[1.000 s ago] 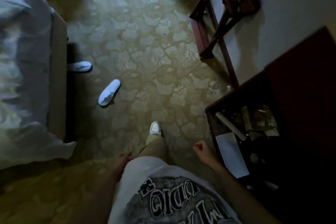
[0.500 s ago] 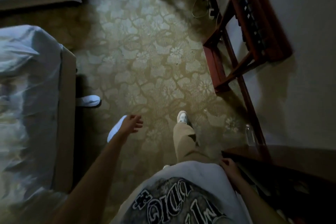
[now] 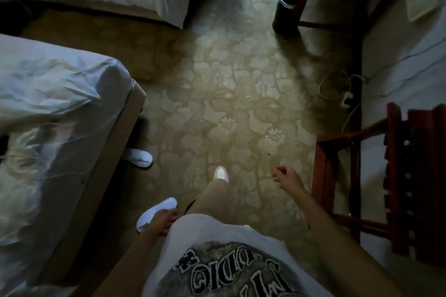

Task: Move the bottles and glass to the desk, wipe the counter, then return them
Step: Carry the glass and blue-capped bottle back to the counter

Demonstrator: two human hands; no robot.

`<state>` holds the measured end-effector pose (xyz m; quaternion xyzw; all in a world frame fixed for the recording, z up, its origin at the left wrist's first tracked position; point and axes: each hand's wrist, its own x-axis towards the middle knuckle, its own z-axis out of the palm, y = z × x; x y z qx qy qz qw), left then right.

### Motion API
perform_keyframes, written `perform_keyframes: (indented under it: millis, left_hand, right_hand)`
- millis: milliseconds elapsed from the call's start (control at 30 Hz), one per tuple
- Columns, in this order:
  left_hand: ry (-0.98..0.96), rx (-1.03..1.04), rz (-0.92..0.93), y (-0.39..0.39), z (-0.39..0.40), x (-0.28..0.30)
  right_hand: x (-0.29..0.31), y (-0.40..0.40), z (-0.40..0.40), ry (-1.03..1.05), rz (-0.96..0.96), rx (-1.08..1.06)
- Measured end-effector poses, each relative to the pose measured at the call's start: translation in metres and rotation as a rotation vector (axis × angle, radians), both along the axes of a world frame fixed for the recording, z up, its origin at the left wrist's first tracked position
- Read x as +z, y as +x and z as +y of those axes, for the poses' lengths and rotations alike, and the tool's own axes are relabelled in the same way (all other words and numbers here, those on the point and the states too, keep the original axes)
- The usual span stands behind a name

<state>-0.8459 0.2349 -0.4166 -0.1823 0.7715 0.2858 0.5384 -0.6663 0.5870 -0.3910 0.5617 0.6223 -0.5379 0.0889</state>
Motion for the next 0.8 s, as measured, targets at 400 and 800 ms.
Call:
perform_keyframes:
  millis: [400, 800]
  left_hand:
    - [0.19, -0.233, 0.063, -0.316, 0.334, 0.027]
    - [0.201, -0.114, 0.148, -0.56, 0.572, 0.033]
  right_hand:
    - [-0.037, -0.121, 0.15, -0.208, -0.312, -0.281]
    - [-0.051, -0.431, 0.415, -0.166, -0.186, -0.156]
